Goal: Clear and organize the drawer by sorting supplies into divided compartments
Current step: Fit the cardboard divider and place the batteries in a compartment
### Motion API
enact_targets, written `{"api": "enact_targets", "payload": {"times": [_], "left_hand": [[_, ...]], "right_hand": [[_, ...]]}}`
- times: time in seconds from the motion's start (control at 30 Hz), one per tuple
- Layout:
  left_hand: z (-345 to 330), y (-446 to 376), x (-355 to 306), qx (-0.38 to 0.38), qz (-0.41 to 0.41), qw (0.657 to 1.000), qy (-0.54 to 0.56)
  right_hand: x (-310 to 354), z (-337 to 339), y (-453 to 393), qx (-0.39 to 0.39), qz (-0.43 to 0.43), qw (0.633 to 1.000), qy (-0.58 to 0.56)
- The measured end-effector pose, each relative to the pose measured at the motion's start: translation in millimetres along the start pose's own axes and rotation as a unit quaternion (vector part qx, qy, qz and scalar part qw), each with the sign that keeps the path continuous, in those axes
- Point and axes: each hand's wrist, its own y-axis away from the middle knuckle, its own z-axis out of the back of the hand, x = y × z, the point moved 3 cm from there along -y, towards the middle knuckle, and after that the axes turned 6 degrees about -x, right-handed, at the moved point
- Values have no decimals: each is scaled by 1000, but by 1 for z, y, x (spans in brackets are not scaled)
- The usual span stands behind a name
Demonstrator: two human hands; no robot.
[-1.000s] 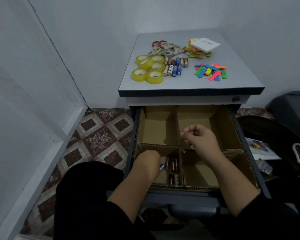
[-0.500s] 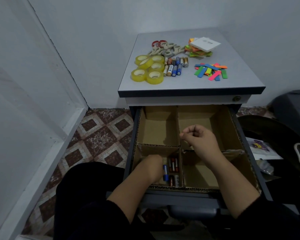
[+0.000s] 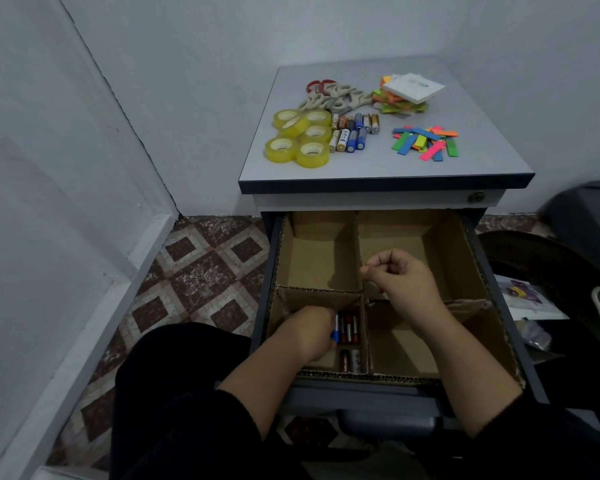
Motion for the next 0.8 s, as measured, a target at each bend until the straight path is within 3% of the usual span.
{"api": "enact_targets", "payload": {"times": [0.57,0.8], "left_hand": [[5,9,9,-80,-25,996,29],[23,36,1,-191,-66,974,99]], "right_hand": [[-1,1,1,-4,-3,1000,23],[5,7,2,-75,18,996,-52]]}}
